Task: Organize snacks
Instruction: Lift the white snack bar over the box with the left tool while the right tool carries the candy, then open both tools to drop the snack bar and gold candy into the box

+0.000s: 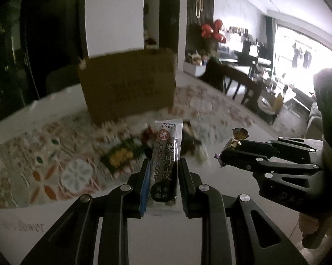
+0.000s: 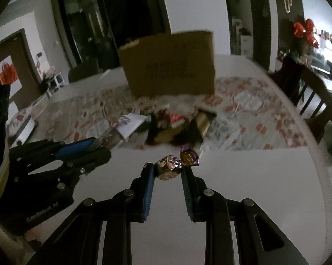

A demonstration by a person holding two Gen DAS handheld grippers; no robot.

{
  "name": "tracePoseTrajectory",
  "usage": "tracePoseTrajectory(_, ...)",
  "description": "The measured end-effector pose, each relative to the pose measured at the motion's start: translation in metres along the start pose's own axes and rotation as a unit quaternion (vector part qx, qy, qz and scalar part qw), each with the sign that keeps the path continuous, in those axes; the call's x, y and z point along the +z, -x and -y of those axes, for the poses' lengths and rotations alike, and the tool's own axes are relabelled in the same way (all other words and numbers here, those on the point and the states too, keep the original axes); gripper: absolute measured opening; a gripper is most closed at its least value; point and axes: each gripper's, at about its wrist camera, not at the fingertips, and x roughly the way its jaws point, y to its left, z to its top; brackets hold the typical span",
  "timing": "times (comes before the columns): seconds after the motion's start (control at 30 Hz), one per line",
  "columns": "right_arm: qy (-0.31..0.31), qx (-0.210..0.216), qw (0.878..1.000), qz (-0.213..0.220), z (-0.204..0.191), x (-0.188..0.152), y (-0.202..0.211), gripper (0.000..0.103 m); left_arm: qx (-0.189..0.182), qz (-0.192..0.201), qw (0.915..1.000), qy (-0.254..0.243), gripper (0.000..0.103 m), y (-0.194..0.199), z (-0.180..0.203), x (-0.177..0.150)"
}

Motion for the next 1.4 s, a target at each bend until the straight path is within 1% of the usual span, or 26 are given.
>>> tracePoseTrajectory(0.2,0.004,-0.005,0.999,0.05,-0.001,0.03,0.017,0.026,0.019,0.038,0.9991,0.005,0.025,0.012,-0.008,0.028)
tracePoseTrajectory(0.47,0.008,-0.001,0.994,0.105,-0.004,0.072,0.024,0.026,0.028,0.08,0.996,0.028,0.025,0.017,-0.026,0.069)
tracePoseTrajectory(0.73,0.012,0.009,0.988,0.157,-0.001,0.121,0.022,0.027,0.042,0.102,0.993,0.043,0.025,0.006,-0.045,0.109)
tracePoseTrajectory(0.93,0.021,0.017,0.985,0.17,-0.001,0.156,0.011,0.027,0.05,0.116,0.9907,0.051,0.025,-0.001,-0.058,0.134)
tracePoseTrajectory(1.17,0.019,0.028,0.986,0.164,0.006,0.192,-0.011,0.027,0.057,0.121,0.9896,0.053,0.025,-0.021,-0.075,0.166)
tracePoseTrajectory(1.4,0.026,0.018,0.989,0.144,0.014,0.225,-0.04,0.027,0.053,0.099,0.992,0.058,0.025,-0.051,-0.092,0.194)
